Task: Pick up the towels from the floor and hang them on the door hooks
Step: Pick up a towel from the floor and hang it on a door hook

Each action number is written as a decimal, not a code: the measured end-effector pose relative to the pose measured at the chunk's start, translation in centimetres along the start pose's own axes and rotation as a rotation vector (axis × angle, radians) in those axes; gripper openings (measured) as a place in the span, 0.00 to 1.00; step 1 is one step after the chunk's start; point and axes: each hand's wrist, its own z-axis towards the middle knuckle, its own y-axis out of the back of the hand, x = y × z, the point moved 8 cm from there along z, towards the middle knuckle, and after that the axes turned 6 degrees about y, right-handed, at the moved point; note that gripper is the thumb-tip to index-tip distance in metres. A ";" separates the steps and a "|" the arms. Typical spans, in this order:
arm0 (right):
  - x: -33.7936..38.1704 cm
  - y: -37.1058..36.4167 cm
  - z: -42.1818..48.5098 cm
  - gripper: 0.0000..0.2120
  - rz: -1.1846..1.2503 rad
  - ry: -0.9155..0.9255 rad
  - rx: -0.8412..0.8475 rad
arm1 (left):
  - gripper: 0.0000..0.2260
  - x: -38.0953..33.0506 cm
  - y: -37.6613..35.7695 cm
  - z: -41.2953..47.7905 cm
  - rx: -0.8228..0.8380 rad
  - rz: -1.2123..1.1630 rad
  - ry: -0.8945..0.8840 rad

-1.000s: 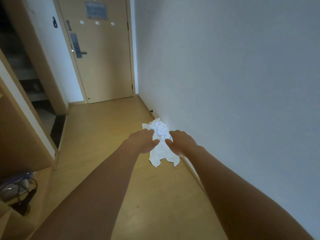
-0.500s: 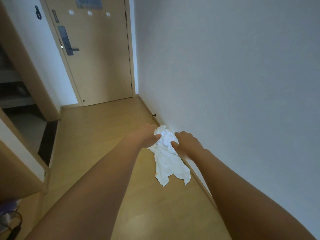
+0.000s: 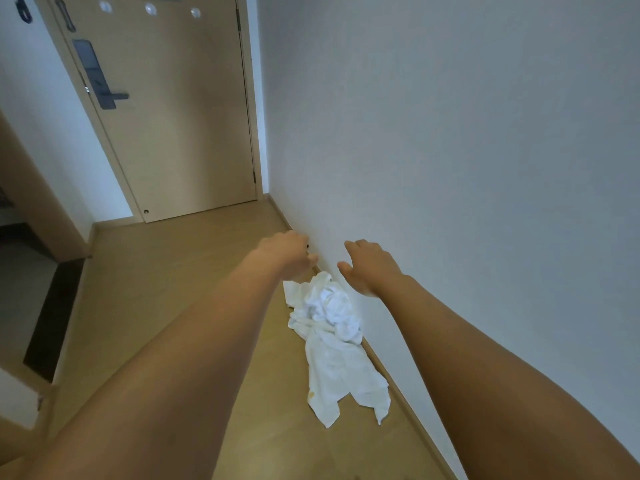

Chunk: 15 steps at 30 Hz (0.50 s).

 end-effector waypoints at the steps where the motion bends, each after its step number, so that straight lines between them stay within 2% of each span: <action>1: -0.6 0.5 1.9 0.22 -0.005 -0.001 -0.001 | 0.22 0.1 0.6 1.9 -0.001 0.003 0.004; 6: -2.6 1.5 10.0 0.23 -0.005 -0.005 0.004 | 0.24 0.9 2.4 9.9 -0.015 0.010 0.002; 15: -6.3 -2.0 19.5 0.22 0.018 -0.113 0.070 | 0.25 1.7 0.6 21.6 0.095 0.024 -0.099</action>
